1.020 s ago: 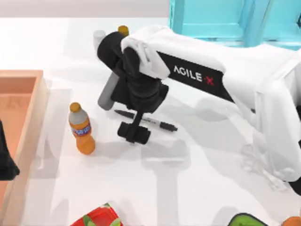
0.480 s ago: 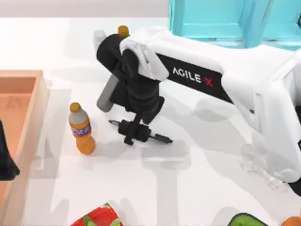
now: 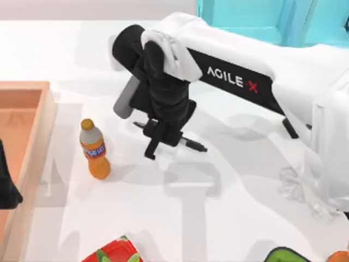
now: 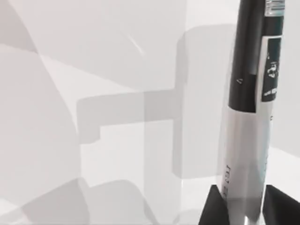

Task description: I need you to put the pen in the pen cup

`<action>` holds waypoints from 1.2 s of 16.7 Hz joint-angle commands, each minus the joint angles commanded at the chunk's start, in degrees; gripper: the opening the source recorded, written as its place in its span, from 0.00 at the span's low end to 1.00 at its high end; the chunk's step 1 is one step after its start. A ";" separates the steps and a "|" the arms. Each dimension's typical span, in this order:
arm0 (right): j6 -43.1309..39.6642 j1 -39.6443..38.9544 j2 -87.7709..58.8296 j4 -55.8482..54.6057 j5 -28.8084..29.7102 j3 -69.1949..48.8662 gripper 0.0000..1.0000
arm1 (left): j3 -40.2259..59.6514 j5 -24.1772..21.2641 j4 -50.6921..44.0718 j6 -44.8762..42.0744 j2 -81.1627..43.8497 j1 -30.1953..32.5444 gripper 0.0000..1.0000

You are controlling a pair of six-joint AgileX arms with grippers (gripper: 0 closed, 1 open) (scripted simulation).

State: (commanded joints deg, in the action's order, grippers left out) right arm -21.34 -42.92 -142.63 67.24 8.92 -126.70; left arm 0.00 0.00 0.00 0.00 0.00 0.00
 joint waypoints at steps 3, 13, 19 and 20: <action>4.26 -1.18 6.91 6.10 1.48 1.51 0.00 | 0.00 0.00 0.00 0.00 0.00 0.00 1.00; 11.94 -13.78 22.28 14.62 -0.11 12.26 0.00 | 0.00 0.00 0.00 0.00 0.00 0.00 1.00; 12.12 -14.59 22.99 13.31 -0.60 12.75 0.00 | 0.00 0.00 0.00 0.00 0.00 0.00 1.00; 12.11 -14.58 23.00 13.30 -0.61 12.75 0.00 | 0.00 0.00 0.00 0.00 0.00 0.00 1.00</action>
State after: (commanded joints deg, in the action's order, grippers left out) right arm -9.23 -57.50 -119.63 80.53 8.31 -113.95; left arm 0.00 0.00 0.00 0.00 0.00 0.00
